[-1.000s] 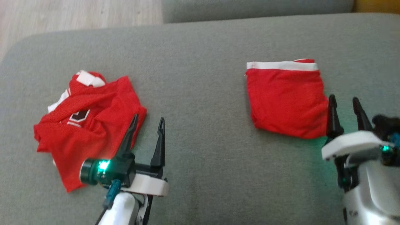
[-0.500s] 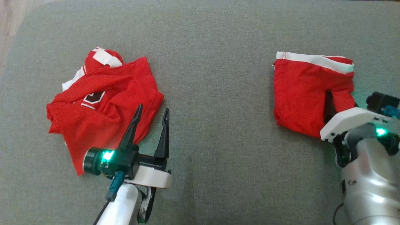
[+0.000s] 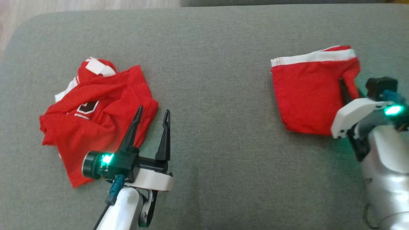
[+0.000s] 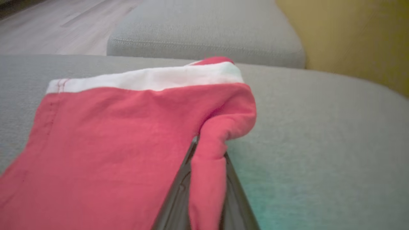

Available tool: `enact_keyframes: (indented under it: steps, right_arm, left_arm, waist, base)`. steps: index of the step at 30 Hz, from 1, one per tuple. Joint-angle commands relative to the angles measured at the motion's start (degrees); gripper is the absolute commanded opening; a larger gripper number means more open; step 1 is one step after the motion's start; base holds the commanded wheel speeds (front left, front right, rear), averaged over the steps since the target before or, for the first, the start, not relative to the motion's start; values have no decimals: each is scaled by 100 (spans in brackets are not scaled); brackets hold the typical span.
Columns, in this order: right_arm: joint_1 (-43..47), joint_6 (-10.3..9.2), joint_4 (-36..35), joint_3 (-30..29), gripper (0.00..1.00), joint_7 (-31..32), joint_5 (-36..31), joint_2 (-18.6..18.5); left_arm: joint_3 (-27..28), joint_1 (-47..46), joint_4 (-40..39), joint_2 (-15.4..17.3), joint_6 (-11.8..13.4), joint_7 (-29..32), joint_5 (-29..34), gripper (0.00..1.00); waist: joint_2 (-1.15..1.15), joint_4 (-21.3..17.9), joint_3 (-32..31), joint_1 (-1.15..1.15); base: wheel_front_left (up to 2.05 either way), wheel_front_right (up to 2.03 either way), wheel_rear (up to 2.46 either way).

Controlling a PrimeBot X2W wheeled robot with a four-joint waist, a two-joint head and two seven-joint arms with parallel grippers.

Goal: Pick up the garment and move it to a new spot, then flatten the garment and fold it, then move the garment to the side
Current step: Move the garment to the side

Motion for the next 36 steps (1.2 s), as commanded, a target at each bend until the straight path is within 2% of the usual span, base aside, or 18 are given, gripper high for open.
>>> enact_keyframes:
  steps: [1,7,11,15,23,27,28,29,36]
  right_arm:
    - [-146,-4,-256,233,0,20,-19,-209]
    - [9,-4,-482,802,0,389,190,-1287]
    - [88,-4,-414,851,0,488,268,-1963]
    - [59,-4,-231,680,0,480,254,-2405]
    - [-117,-4,223,265,0,350,88,-2676]
    - [-241,-4,444,55,0,269,3,-2658]
    - [-274,-4,460,17,78,209,-25,-2636]
    - [-312,-4,465,-38,100,136,-53,-2607]
    - [-484,-4,247,-319,100,-217,-173,-2077]
  left_arm:
    - [215,-122,-195,18,41,-55,29,100]
    - [254,-157,-255,16,25,-55,32,100]
    - [270,-170,-302,17,12,-55,49,100]
    - [303,-198,-316,34,4,-55,68,100]
    - [323,-270,-321,32,-21,-55,91,100]
    - [334,-283,-315,31,-22,-55,105,100]
    - [338,-283,-309,31,-19,-55,108,100]
    - [347,-281,-304,32,-16,-55,110,100]
    - [434,-186,-301,35,-2,-55,80,100]
  waist:
    - [0,-62,-39,0]
    - [0,-94,4,0]
    - [0,-32,110,0]
    - [0,33,216,0]
    - [0,120,321,0]
    - [0,125,333,0]
    - [0,118,324,0]
    - [0,105,302,0]
    - [0,-57,-102,0]
  base:
    - [0,0,0]
    - [0,0,0]
    - [0,0,0]
    - [0,0,0]
    - [0,0,0]
    - [0,0,0]
    - [0,0,0]
    - [0,0,0]
    - [0,0,0]
